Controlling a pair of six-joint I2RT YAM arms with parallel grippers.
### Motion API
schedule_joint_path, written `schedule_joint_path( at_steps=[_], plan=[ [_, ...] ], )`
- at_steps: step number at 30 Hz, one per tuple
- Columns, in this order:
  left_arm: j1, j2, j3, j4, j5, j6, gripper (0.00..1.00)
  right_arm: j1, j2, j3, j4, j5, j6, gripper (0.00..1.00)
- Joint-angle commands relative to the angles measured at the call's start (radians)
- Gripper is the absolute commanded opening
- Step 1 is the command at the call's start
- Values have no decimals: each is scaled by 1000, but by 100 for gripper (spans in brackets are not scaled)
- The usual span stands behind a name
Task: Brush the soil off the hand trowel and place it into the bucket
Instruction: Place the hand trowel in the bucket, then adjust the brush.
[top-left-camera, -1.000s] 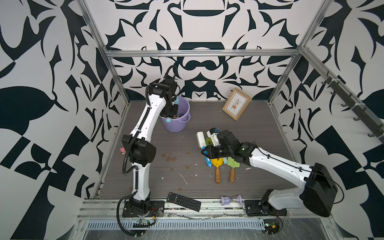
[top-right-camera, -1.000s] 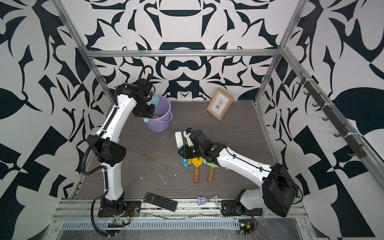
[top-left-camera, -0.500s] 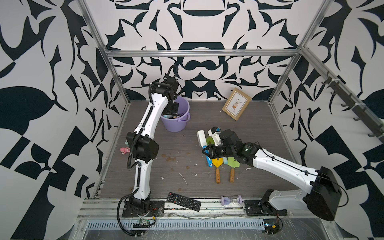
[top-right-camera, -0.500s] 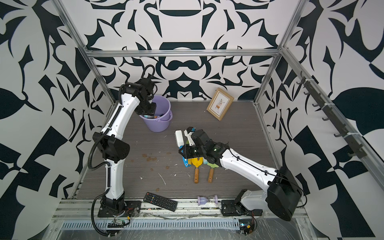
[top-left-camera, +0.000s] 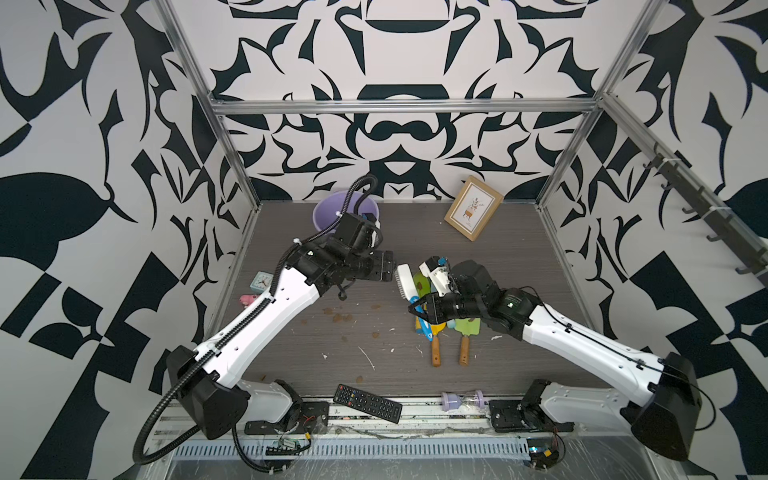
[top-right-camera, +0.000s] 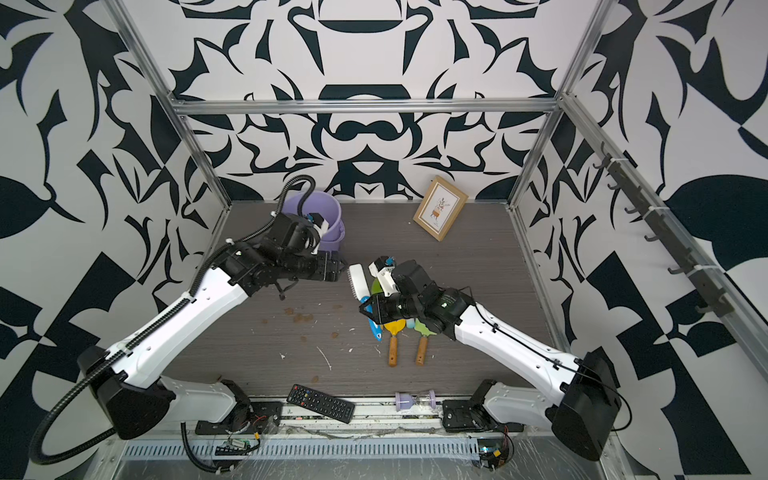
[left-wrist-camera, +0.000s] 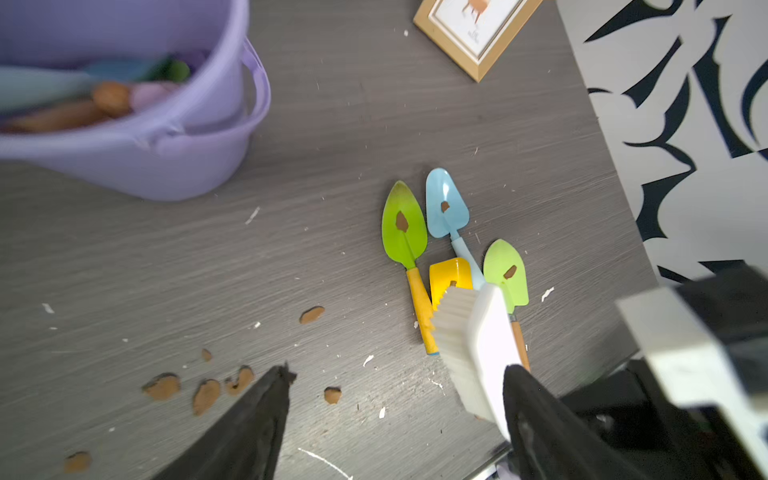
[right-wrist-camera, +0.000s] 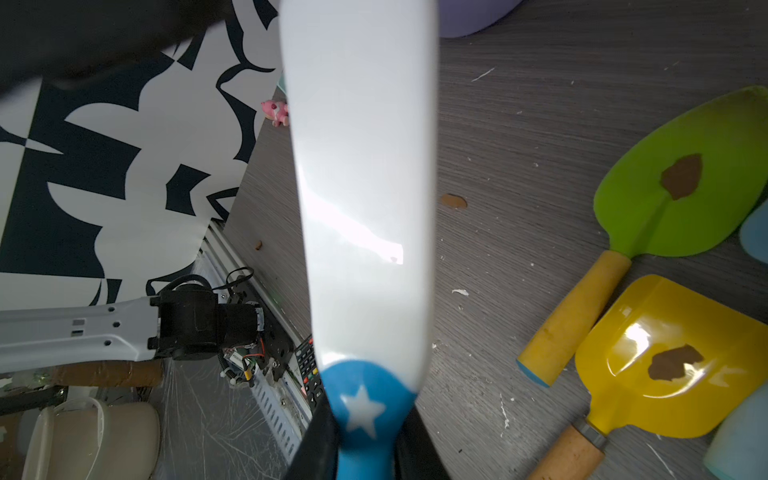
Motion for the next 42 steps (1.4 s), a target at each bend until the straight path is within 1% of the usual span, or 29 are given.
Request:
schedule_joint_path(
  at_steps=[1,3,5,8,11,13,16,19,20,23,24,26,28,29,30,35,38,42],
  plan=[
    [-28,18,-68,133,8,-92,84,-1,-27,4,10,-59,-11,0],
    [-28,22,-98,172,22,-99,84,-1,-29,-3,25,-79,-5,0],
    [-28,38,-121,204,47,-111,84,-1,-29,-6,31,-74,-1,0],
    [-29,63,-148,247,116,-134,84,-1,-29,-2,38,-65,1,0],
    [-31,67,-176,274,151,-152,84,-1,-29,2,40,-57,4,0],
    [-33,64,-199,294,180,-171,83,-1,-25,6,40,-49,3,0],
    [-32,50,-244,341,236,-205,78,-2,-13,16,41,-38,3,0],
    [-32,33,-282,380,281,-241,70,-1,3,23,48,-37,7,0],
    [-31,31,-291,394,300,-251,64,-2,10,23,53,-36,9,0],
    [-31,32,-296,403,328,-277,39,-1,20,22,56,-32,13,0],
    [-30,32,-297,400,331,-284,33,-1,20,20,59,-28,14,0],
    [-26,28,-305,410,346,-303,27,0,19,18,56,-11,17,0],
    [-16,29,-315,425,372,-335,15,-1,20,17,46,4,18,0],
    [-12,31,-323,437,387,-355,5,0,18,16,41,15,19,0],
    [-7,33,-326,439,396,-377,0,1,14,14,41,23,22,1],
    [10,38,-371,506,455,-496,0,10,2,2,38,67,15,13],
    [12,40,-390,557,485,-554,0,23,-1,2,35,111,10,17],
    [12,36,-400,590,494,-602,0,24,-10,-1,50,136,11,23]
  ],
)
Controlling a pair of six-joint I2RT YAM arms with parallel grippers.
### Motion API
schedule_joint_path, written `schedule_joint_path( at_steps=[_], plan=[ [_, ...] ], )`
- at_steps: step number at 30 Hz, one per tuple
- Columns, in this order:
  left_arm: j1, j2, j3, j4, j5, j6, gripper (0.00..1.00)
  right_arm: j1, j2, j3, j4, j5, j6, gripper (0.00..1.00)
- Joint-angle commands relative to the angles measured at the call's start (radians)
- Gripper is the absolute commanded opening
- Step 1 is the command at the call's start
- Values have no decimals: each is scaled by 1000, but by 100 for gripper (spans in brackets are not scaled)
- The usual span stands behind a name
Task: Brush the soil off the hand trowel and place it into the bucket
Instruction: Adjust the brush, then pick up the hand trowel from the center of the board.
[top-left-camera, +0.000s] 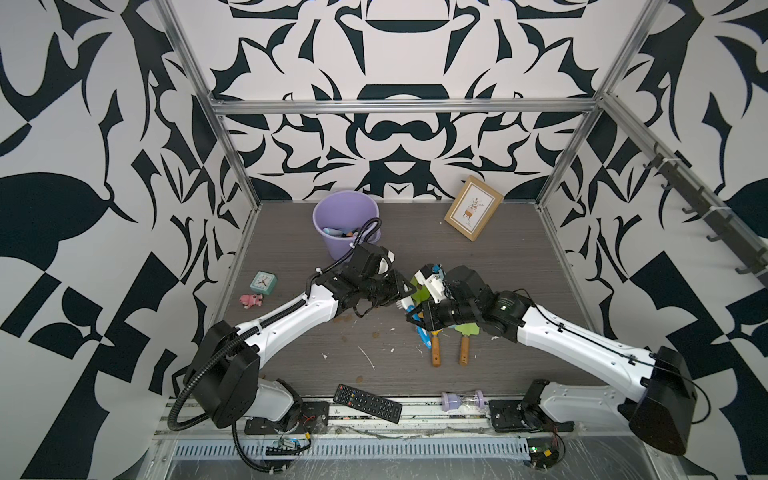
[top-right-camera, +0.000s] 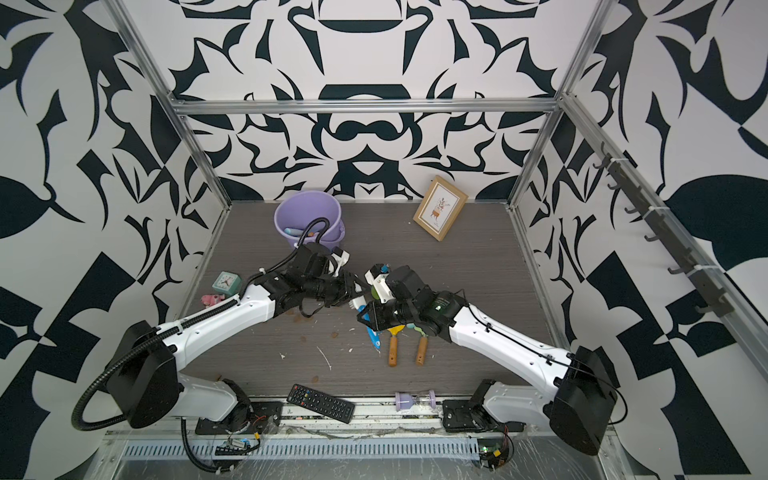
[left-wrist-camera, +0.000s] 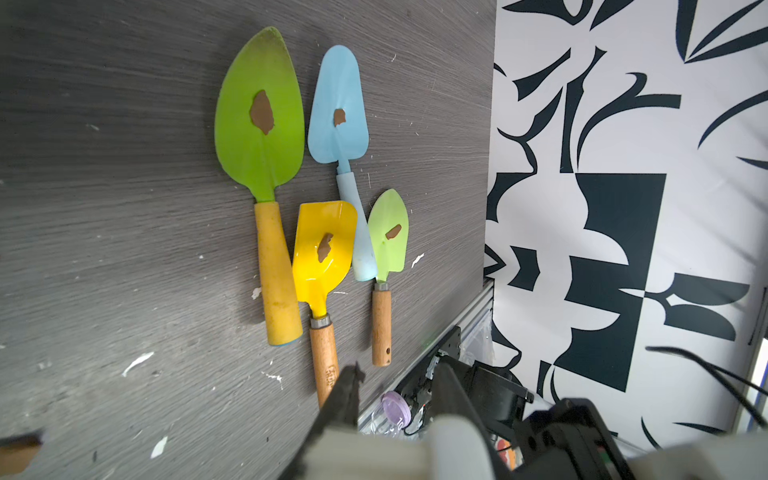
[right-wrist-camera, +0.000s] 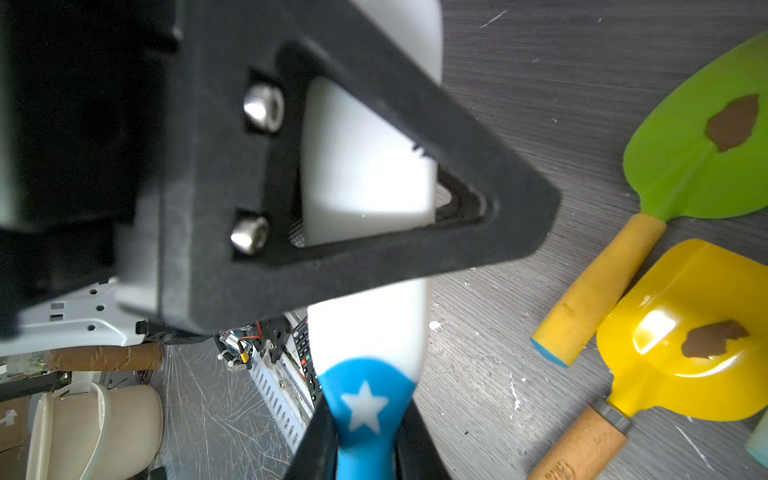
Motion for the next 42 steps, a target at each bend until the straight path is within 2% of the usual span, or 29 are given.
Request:
schedule_joint_path(
  at_steps=[1,6,8,10,11,12,13,15,16,18,20,22,23,25,27,29,32,35,37,42],
  plan=[
    [2,-12,-23,25,50,-110,0,-4,-39,21,50,118,-10,23],
    [2,-29,-42,38,45,-131,0,-4,-42,21,55,127,-16,24],
    [2,-22,-38,43,53,-132,0,-3,-42,15,63,128,-15,16],
    [2,-16,-39,47,53,-138,0,-3,-53,9,75,140,-11,0],
    [2,-15,-43,55,54,-140,0,-4,-60,5,83,143,-10,0],
    [2,-12,-43,55,51,-137,11,-3,-65,4,83,147,-11,0],
    [2,-11,-40,47,46,-125,29,-3,-70,4,82,150,-12,0],
    [4,-9,-33,26,30,-98,51,-4,-73,6,77,149,-16,0],
    [9,-10,-22,-1,16,-84,69,-4,-70,9,71,145,-15,0],
    [26,-24,21,-112,-44,-18,99,-9,-65,10,46,135,-10,0],
    [31,-55,98,-315,-233,97,100,-21,-74,3,-9,156,-12,0],
    [28,-87,135,-429,-417,196,100,-53,-101,-25,-40,157,-13,0],
    [28,-103,132,-453,-456,218,100,-82,-120,-40,-54,147,-11,0],
    [26,-111,109,-452,-467,241,100,-143,-156,-65,-81,119,-3,0],
    [3,-81,94,-438,-406,245,99,-198,-185,-81,-108,92,-3,0],
    [-56,-17,109,-444,-381,251,99,-232,-206,-89,-139,88,-10,0],
    [-170,100,145,-446,-408,261,99,-249,-219,-98,-158,90,-15,0],
    [-242,213,204,-450,-426,274,99,-258,-219,-106,-156,84,-12,0],
    [-258,276,241,-477,-446,275,100,-260,-219,-105,-159,79,-11,0],
    [-260,369,279,-479,-461,276,89,-269,-229,-105,-158,77,-12,0]
  ],
)
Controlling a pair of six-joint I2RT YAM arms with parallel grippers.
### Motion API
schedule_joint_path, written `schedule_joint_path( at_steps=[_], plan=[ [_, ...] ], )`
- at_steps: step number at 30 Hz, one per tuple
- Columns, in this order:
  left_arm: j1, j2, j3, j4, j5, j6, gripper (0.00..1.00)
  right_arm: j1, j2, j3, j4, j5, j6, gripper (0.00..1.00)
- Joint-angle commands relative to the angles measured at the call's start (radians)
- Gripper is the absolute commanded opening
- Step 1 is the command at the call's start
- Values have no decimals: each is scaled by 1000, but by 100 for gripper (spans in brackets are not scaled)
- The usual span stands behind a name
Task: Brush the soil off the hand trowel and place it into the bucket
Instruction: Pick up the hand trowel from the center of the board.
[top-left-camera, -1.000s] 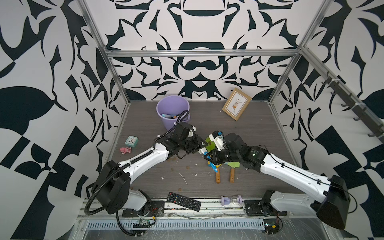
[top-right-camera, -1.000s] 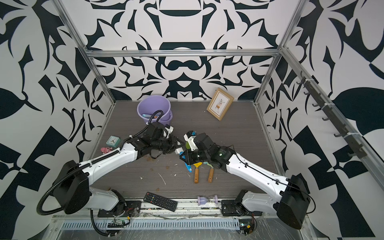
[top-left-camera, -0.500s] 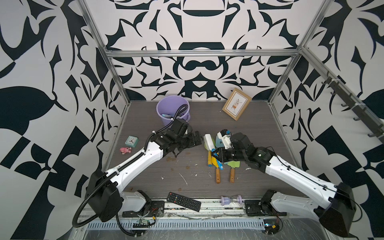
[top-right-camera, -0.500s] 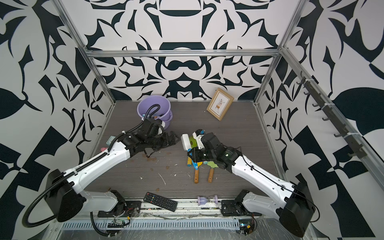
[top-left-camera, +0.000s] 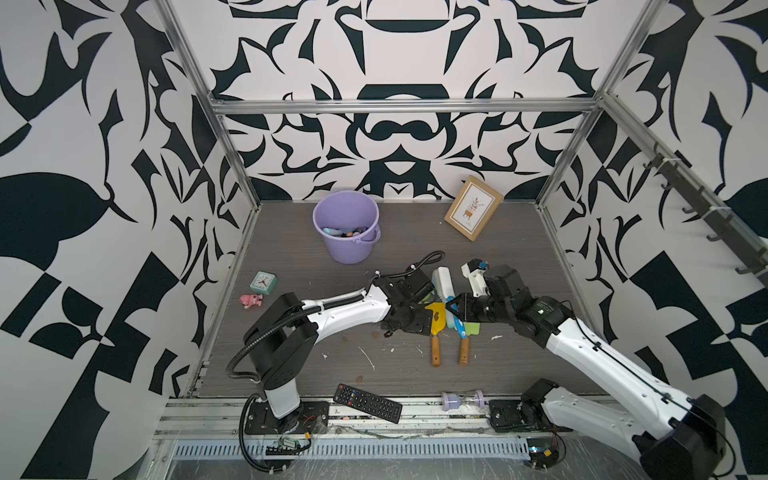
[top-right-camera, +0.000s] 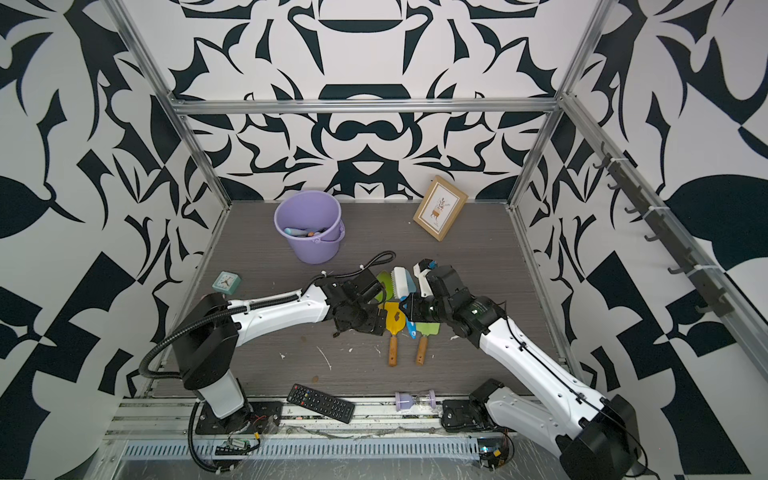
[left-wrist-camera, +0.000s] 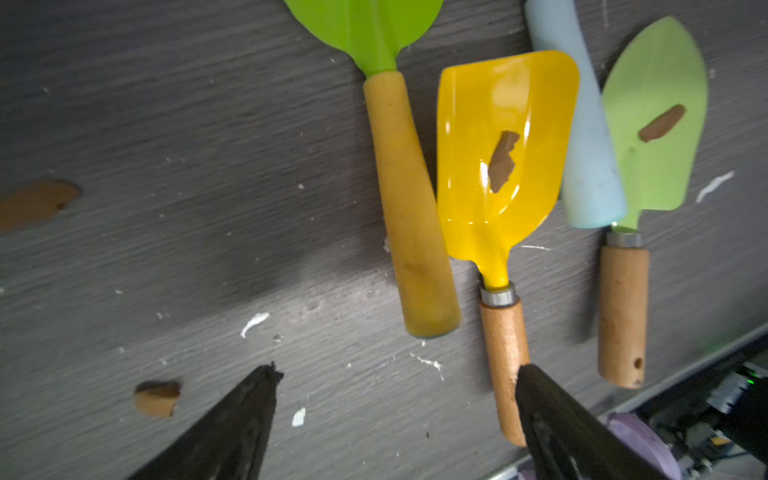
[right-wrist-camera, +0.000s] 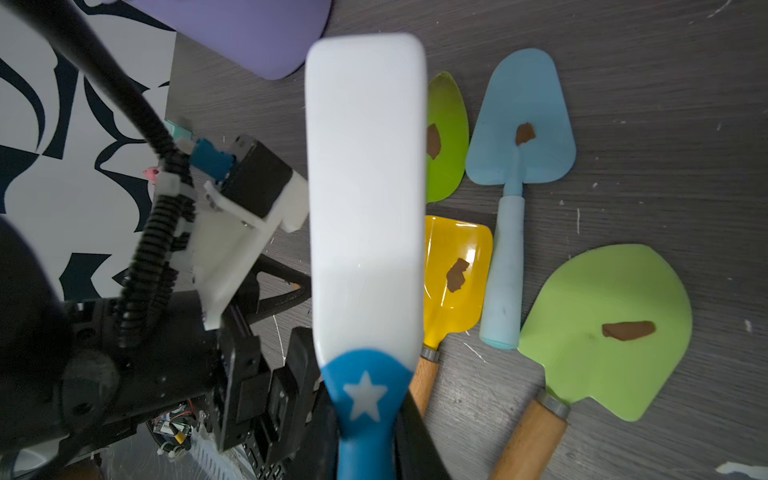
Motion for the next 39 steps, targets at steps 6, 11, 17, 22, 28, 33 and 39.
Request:
schedule_joint_path(
  at_steps=[6,11,17,22,28,33,39],
  plan=[
    [5,120,91,-17,-4,26,72,-14,-18,-7,30,-22,-8,0],
    [5,180,124,-34,3,27,68,-19,-23,-6,35,-34,-9,0],
    [5,217,136,-60,-52,35,55,-22,-35,-10,42,-35,-6,0],
    [7,262,187,-98,-91,58,45,-21,-41,-13,49,-36,-2,0],
    [16,239,195,-134,-157,95,28,-22,-48,-12,34,-27,-6,0],
    [19,182,175,-246,-289,171,24,-23,-57,-10,30,-27,-6,0],
    [33,19,112,-317,-297,280,0,-24,-22,-24,39,-62,-7,0]
  ],
)
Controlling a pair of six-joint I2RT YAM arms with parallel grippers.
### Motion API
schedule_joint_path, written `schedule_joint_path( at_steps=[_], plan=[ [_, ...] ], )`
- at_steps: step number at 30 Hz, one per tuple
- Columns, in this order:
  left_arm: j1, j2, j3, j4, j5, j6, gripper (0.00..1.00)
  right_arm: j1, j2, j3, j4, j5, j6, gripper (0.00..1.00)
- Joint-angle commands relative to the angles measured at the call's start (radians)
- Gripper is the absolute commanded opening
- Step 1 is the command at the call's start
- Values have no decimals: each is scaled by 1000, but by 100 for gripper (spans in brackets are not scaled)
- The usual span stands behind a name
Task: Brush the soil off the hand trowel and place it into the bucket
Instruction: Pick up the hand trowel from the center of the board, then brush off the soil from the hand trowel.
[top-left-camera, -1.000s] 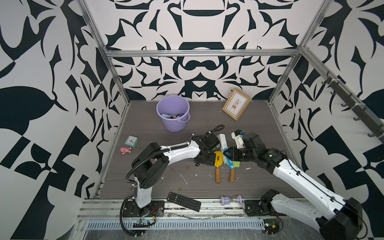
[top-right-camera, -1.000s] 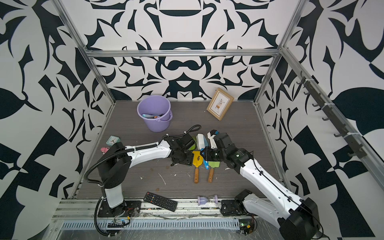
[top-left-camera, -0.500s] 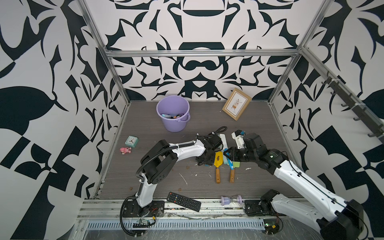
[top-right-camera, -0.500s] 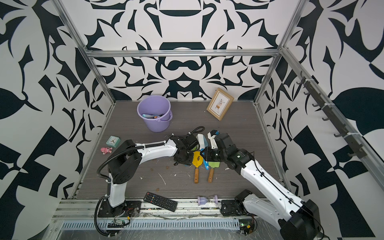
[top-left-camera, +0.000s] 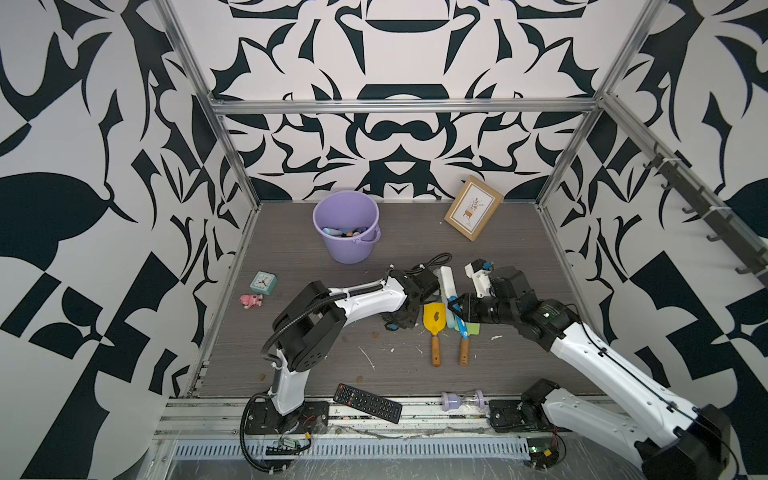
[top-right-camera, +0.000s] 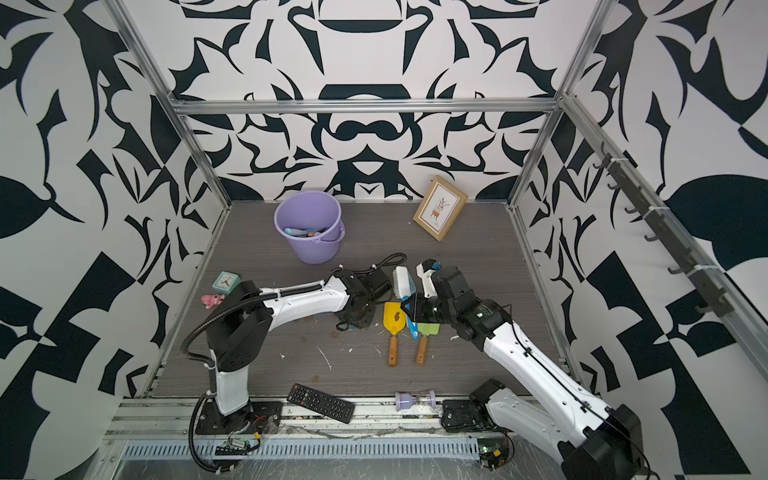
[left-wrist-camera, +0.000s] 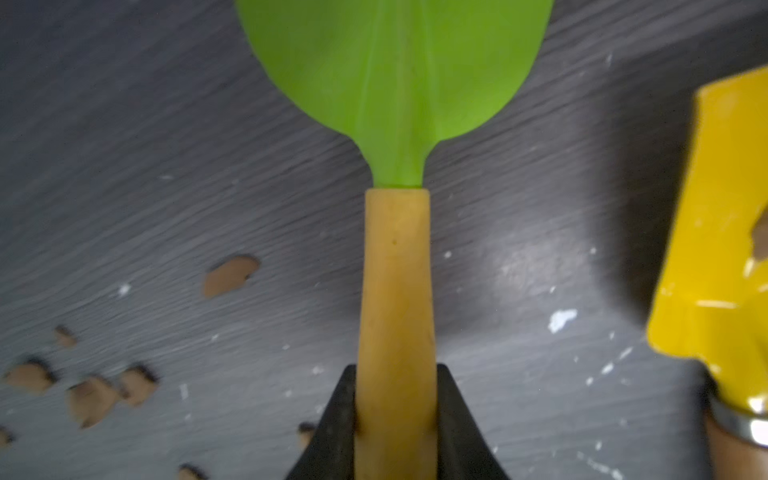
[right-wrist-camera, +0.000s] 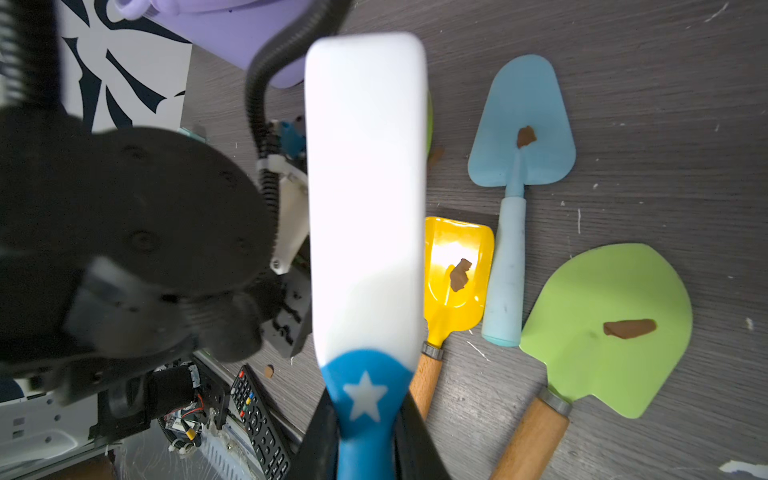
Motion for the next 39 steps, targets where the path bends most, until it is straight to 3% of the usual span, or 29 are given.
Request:
schedule_joint_path(
  at_steps=[1,4,8,15,24,32,39],
  plan=[
    [16,-140,-36,-96,-5,93,0,-4,23,-10,35,-37,-7,0],
    [37,-227,-64,-149,82,107,0,-5,43,1,25,-59,-10,0],
    [38,-278,-41,-337,107,111,0,11,95,58,0,-116,-19,0],
    [38,-373,-54,-511,133,99,0,157,201,160,14,-86,-31,0],
    [38,-398,-43,-526,141,101,0,296,394,230,144,-112,-12,0],
    [38,-387,-36,-525,115,91,0,335,495,272,188,-125,-1,0],
    [38,-383,-26,-579,26,70,0,334,540,301,38,36,-43,0]
  ],
)
